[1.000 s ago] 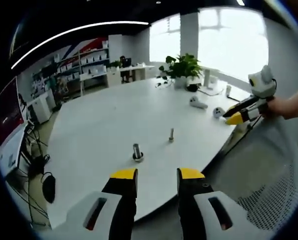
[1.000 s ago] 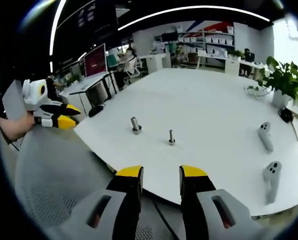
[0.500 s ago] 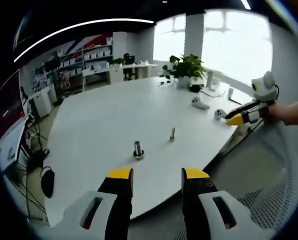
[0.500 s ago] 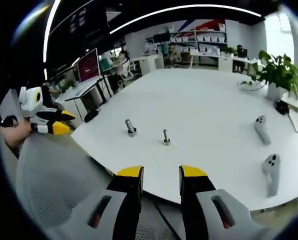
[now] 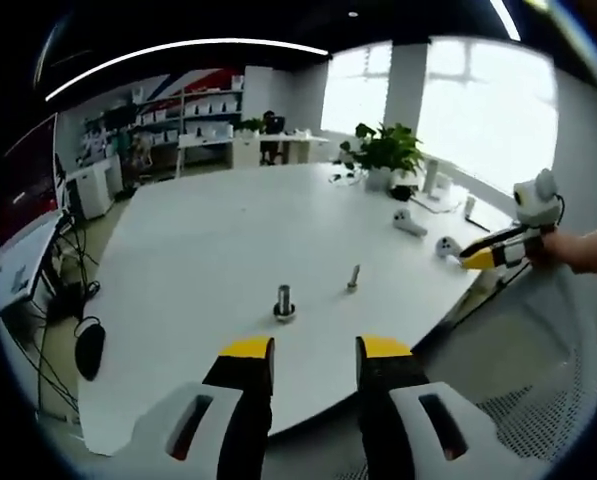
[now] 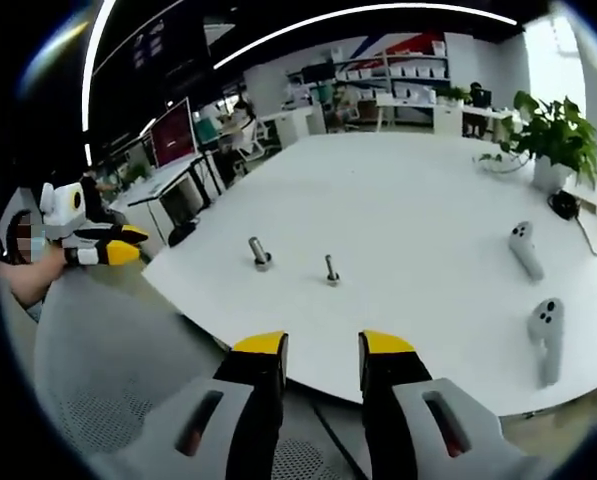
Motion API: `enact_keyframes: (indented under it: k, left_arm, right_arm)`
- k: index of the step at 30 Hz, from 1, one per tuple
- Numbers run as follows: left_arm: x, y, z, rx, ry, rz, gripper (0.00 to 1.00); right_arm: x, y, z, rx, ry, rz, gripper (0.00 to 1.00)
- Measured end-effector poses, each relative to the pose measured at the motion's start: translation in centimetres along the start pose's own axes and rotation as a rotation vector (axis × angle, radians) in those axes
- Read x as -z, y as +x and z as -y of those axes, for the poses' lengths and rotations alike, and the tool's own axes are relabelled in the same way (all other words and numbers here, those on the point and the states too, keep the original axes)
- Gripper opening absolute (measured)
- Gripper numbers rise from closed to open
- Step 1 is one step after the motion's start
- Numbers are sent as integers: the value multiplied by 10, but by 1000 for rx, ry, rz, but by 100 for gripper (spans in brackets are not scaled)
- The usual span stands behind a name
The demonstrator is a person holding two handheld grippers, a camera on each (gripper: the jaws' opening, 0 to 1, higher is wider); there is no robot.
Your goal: Place the washer onto the threaded stud by aligning its center hole with the stud, sliding it down to the base, and recovering from edge contact or off-axis alignment until the washer reaches the visible bottom stop.
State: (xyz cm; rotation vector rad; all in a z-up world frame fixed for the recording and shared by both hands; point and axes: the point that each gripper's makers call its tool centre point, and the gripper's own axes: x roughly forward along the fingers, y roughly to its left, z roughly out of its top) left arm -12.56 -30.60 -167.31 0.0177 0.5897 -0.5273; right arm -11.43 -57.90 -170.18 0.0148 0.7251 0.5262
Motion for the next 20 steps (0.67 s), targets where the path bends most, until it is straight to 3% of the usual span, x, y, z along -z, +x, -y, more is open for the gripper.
enact_keyframes:
  k: [3, 7, 20]
  left_arm:
    - [9, 3, 5, 15, 10, -47, 33]
    - [4, 2, 7, 13, 17, -18, 32]
    - [7, 2, 6, 21, 20, -32, 30]
  right_arm:
    - [2, 0, -1, -2, -8, -9, 30]
    - [3, -1, 2, -2, 17, -7, 30]
    - [1, -1, 2, 3, 43, 13, 30]
